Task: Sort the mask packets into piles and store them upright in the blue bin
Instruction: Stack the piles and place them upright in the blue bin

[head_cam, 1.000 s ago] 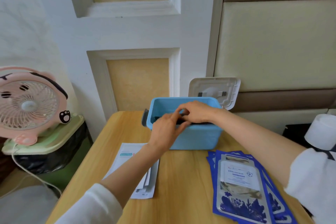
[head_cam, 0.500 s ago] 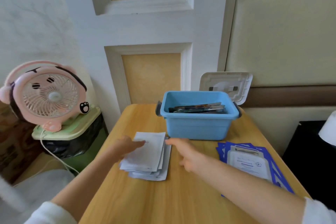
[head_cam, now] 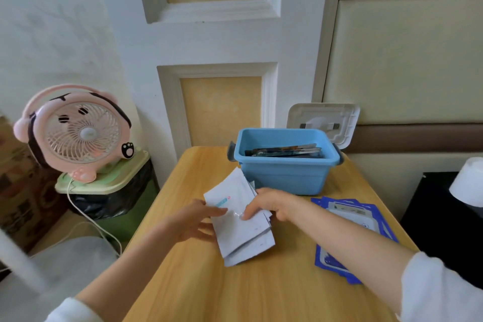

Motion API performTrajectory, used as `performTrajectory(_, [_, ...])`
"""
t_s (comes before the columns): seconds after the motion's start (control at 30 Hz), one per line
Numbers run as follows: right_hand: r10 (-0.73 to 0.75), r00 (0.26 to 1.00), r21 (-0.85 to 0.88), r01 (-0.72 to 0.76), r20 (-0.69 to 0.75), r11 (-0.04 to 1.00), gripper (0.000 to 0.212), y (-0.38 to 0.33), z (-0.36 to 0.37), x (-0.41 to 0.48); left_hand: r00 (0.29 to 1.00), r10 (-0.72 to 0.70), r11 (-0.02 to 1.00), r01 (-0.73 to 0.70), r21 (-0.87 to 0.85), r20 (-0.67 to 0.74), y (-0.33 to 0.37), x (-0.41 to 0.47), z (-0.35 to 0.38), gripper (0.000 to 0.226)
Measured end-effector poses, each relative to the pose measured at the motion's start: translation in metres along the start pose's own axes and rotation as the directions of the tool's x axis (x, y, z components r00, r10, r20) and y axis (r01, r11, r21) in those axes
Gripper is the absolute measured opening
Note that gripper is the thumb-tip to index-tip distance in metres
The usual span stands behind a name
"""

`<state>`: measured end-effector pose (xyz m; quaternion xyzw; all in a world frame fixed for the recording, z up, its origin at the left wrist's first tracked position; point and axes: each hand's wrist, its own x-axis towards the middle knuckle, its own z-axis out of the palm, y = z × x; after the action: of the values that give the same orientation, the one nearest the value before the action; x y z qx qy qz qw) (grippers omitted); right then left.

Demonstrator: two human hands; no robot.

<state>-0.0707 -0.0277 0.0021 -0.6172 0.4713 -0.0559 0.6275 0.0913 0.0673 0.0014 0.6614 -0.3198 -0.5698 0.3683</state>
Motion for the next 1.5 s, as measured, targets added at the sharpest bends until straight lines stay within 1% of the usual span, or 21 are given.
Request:
performTrajectory(0.07, [0.021,0.999,-0.136,-0.015,0.044,0.991,0.042,-0.004,-0.004,-0.005,0.998,-0.002,0.997,-0.003,0.072,0.067,-0.005,-0.001,0.009,0.054])
performTrajectory(0.2, [-0.005,1.0,-0.158,0.0,-0.026,0.987,0.052,0.009,-0.006,-0.01,0.991,0.049,0.963,-0.081,0.257,0.128,-0.005,-0.002,0.03,0.029])
performTrajectory(0.27, [-0.086,0.995,-0.227,0.073,-0.048,0.971,0.05,0.01,-0.018,-0.023,0.992,0.091,0.917,-0.118,0.381,0.086,0.009,-0.004,0.026,0.018])
performTrajectory(0.33, [-0.193,0.981,-0.352,0.174,-0.018,0.919,0.048,0.0,-0.042,-0.047,0.965,0.257,0.857,-0.204,0.473,-0.049,0.032,-0.004,0.02,0.028])
performTrajectory(0.37, [-0.246,0.969,-0.394,0.222,-0.012,0.892,0.047,-0.008,-0.057,-0.063,0.91,0.383,0.854,-0.282,0.438,-0.161,0.044,-0.002,0.018,0.031])
performTrajectory(0.4, [-0.299,0.954,-0.391,0.271,-0.011,0.88,0.047,-0.018,-0.074,-0.078,0.808,0.511,0.834,-0.384,0.395,-0.293,0.053,0.002,0.017,0.031])
performTrajectory(0.47, [-0.39,0.918,-0.252,0.363,-0.069,0.897,0.05,-0.036,-0.108,-0.101,0.518,0.727,0.686,-0.544,0.483,-0.45,0.068,0.015,0.022,0.025])
performTrajectory(0.5, [-0.436,0.887,-0.17,0.412,-0.15,0.895,0.049,-0.044,-0.122,-0.105,0.433,0.816,0.577,-0.561,0.594,-0.383,0.073,0.021,0.031,0.027])
performTrajectory(0.53, [-0.491,0.833,-0.126,0.474,-0.255,0.871,0.046,-0.053,-0.133,-0.107,0.413,0.879,0.453,-0.561,0.692,-0.241,0.076,0.031,0.042,0.033])
performTrajectory(0.6, [-0.595,0.67,-0.182,0.582,-0.444,0.792,0.038,-0.07,-0.143,-0.098,0.481,0.87,0.182,-0.511,0.84,0.104,0.079,0.057,0.071,0.05])
performTrajectory(0.67, [-0.65,0.536,-0.3,0.599,-0.539,0.743,0.039,-0.084,-0.143,-0.08,0.508,0.817,-0.047,-0.414,0.909,0.274,0.08,0.077,0.096,0.051])
performTrajectory(0.7, [-0.67,0.499,-0.36,0.583,-0.549,0.729,0.041,-0.09,-0.142,-0.07,0.49,0.824,-0.096,-0.372,0.923,0.283,0.081,0.083,0.104,0.046])
performTrajectory(0.8, [-0.757,0.435,-0.611,0.45,-0.487,0.651,0.045,-0.096,-0.139,-0.04,0.365,0.896,-0.096,-0.399,0.912,0.254,0.08,0.093,0.109,0.028])
performTrajectory(0.9, [-0.798,0.484,-0.752,0.357,-0.358,0.554,0.05,-0.095,-0.137,-0.02,0.26,0.881,-0.256,-0.443,0.86,0.396,0.069,0.09,0.102,0.026])
performTrajectory(1.03, [-0.685,0.722,-0.977,0.058,-0.1,0.203,0.05,-0.083,-0.132,-0.005,0.18,0.893,-0.297,-0.454,0.84,0.413,0.05,0.075,0.098,0.034])
performTrajectory(1.1, [-0.572,0.817,-0.988,0.016,-0.076,0.154,0.038,-0.068,-0.127,0.007,0.179,0.893,-0.283,-0.491,0.824,0.414,0.048,0.069,0.096,0.031])
performTrajectory(1.17, [-0.425,0.902,-0.964,0.036,-0.083,0.264,0.017,-0.053,-0.122,0.018,0.217,0.873,-0.265,-0.541,0.798,0.437,0.053,0.058,0.097,0.023])
performTrajectory(1.23, [-0.291,0.957,-0.907,0.11,-0.015,0.406,0.021,-0.045,-0.117,0.022,0.283,0.845,-0.218,-0.591,0.776,0.453,0.061,0.047,0.095,0.021])
performTrajectory(1.3, [-0.226,0.972,-0.851,0.172,0.065,0.496,0.019,-0.046,-0.11,0.017,0.393,0.801,-0.095,-0.663,0.742,0.453,0.067,0.04,0.091,0.027])
performTrajectory(1.4, [-0.199,0.975,-0.793,0.194,0.093,0.578,0.004,-0.046,-0.099,0.014,0.5,0.771,0.079,-0.691,0.719,0.396,0.071,0.041,0.084,0.049])
performTrajectory(1.5, [-0.201,0.968,-0.708,0.247,0.15,0.661,0.028,-0.04,-0.093,0.008,0.67,0.695,0.267,-0.578,0.771,0.261,0.072,0.038,0.079,0.096])
